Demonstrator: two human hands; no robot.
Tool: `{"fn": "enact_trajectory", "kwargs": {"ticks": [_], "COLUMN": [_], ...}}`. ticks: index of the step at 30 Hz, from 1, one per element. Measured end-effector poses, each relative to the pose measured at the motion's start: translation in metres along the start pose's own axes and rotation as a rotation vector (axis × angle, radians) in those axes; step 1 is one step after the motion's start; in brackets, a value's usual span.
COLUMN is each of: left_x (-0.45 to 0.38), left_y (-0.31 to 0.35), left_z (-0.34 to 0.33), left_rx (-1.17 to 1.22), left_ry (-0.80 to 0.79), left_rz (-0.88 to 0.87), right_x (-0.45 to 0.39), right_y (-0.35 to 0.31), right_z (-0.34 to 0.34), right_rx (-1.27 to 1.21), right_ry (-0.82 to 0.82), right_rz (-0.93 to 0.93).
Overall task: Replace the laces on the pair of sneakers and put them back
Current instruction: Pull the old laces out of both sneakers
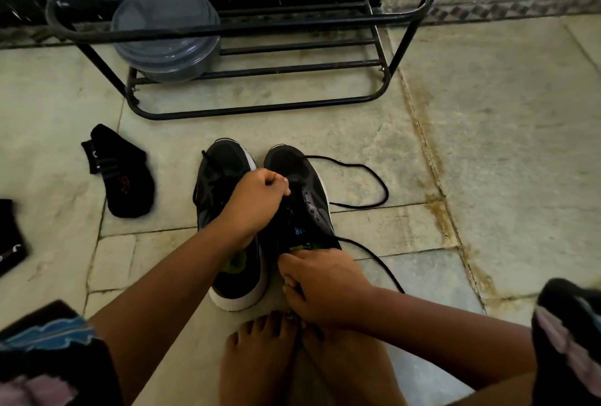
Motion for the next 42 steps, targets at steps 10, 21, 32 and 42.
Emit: {"fn": "enact_trajectory", "kwargs": {"ticks": [10,21,32,42], "left_x": [-0.008,0.0,-0.008,0.019], "left_y": [0.025,-0.022,-0.001,0.0], "left_z": [0.042,0.015,0.059,0.017], "left_rx": [0.714,-0.746,-0.735,-0.859], "left_ry": [0.047,0.104,0.386,0.225], "left_rz": [-0.076,-0.404,-0.503,-0.721], "right_x": [-0.004,-0.003,-0.002,-0.004], "right_y": [-0.003,-0.004,-0.004,-0.003], "right_z": [-0.003,-0.001,-0.002,-0.003], "right_rx": [0.01,0.025,0.01,0.014], "right_ry": [-0.024,0.007,0.032,0.038], "right_rz": [-0.029,-0.018,-0.028,-0.014]}}
Point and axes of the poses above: each hand's wrist, its own x-axis away from the middle knuckle, its own z-axis out of the back of the hand, y = z × x, the point moved 2 cm from there along -x, towards the middle knuckle, and after that the axes turned 1 degree about y, right-handed, at the moved point
